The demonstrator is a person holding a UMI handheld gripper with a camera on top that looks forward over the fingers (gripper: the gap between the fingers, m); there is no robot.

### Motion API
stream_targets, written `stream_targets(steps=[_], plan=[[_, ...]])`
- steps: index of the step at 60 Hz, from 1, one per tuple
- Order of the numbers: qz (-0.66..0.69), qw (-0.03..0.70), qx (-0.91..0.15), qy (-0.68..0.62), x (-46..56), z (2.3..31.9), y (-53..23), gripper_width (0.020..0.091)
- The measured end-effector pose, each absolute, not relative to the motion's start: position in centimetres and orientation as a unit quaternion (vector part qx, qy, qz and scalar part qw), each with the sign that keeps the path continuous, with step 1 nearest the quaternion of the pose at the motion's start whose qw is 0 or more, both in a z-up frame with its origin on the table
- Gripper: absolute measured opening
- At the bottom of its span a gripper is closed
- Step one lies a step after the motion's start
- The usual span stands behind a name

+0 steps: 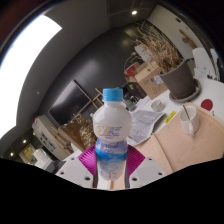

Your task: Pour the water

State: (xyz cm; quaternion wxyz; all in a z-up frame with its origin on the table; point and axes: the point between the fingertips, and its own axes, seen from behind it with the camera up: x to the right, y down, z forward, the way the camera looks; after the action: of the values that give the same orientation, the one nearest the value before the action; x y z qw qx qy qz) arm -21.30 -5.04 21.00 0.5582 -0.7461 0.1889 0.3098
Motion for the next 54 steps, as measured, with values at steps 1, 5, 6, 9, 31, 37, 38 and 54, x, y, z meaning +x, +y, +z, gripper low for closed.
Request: stream_targets(steps=[1,5,6,9,31,37,38,54], plan=[[0.327,0.551,-0.740,0.205,-20.7,21.2,-4.4,0.0346],[0.397,0.516,-0.706,0.280,-18.2,21.6,-1.8,0.0348],[0.416,0.505,-0.695,0.299,-17.6,21.6,-1.3,0.0349],[0.463,0.471,-0.660,0.358,-15.7,21.6,0.1,0.0348],[0.626,0.268,-0.445,0.581,-8.5,15.8,5.9,0.0349],[0.633,0.256,-0.437,0.585,-8.0,15.6,6.0,0.0349],[0.634,0.254,-0.438,0.585,-8.0,15.5,6.0,0.0349],[0.592,0.300,-0.547,0.509,-8.8,17.3,5.4,0.0348]])
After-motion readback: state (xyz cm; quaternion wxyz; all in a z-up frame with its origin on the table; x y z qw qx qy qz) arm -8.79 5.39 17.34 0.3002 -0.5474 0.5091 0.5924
